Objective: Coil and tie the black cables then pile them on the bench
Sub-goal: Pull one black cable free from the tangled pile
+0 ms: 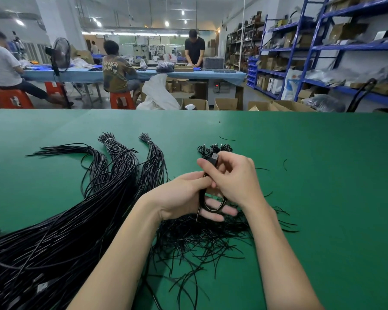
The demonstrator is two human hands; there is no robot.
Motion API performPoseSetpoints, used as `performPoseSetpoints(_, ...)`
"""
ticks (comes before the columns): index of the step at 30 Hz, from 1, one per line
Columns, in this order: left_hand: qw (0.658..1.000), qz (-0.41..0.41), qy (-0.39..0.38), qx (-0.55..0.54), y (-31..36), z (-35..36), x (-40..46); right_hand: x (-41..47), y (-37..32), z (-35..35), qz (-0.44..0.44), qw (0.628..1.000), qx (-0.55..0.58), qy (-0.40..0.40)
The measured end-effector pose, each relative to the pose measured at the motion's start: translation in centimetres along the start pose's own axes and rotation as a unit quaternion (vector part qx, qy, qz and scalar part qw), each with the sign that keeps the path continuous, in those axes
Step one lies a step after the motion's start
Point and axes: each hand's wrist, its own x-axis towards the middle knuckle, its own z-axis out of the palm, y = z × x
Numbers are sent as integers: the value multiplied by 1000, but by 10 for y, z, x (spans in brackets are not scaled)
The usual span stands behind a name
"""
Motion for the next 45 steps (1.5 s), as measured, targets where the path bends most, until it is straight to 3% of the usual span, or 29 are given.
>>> performPoseSetpoints(8, 997, -43, 11, 66, -3, 4, 8, 1, 3, 3, -13, 999, -16, 26)
performPoseSetpoints(13, 990, -61, 46, 122, -5, 7, 12, 1, 8, 4, 79, 992, 97, -29)
performPoseSetpoints(16, 992, -86, 20, 86, -4, 10, 13, 1, 8, 5, 141, 975, 167, -50)
performPoseSetpoints(19, 994, -108, 0, -22, -4, 9, 16, 2, 14, 8, 181, 967, 176, -16)
performPoseSetpoints(22, 987, -116, 18, -110, -5, 9, 19, 4, 18, 8, 195, 972, 118, 58)
performPoseSetpoints(26, 986, -87, 47, -132, -8, 10, 23, 5, 16, 10, 213, 964, 65, 145)
performPoseSetpoints(28, 989, -64, 54, -122, -9, 10, 23, 4, 14, 8, 222, 961, 61, 151)
performPoseSetpoints(34, 995, -37, 38, -85, -11, 7, 22, 4, 15, 4, 261, 957, 97, 80)
performPoseSetpoints(41, 988, 19, 126, -87, -17, 1, 27, 8, 15, 0, 237, 963, 93, 86)
performPoseSetpoints(43, 974, 46, 184, -127, -19, -4, 30, 7, 12, -5, 278, 950, 139, 43)
performPoseSetpoints(45, 948, 85, 254, -169, -21, -11, 33, 4, 11, -11, 311, 937, 146, -56)
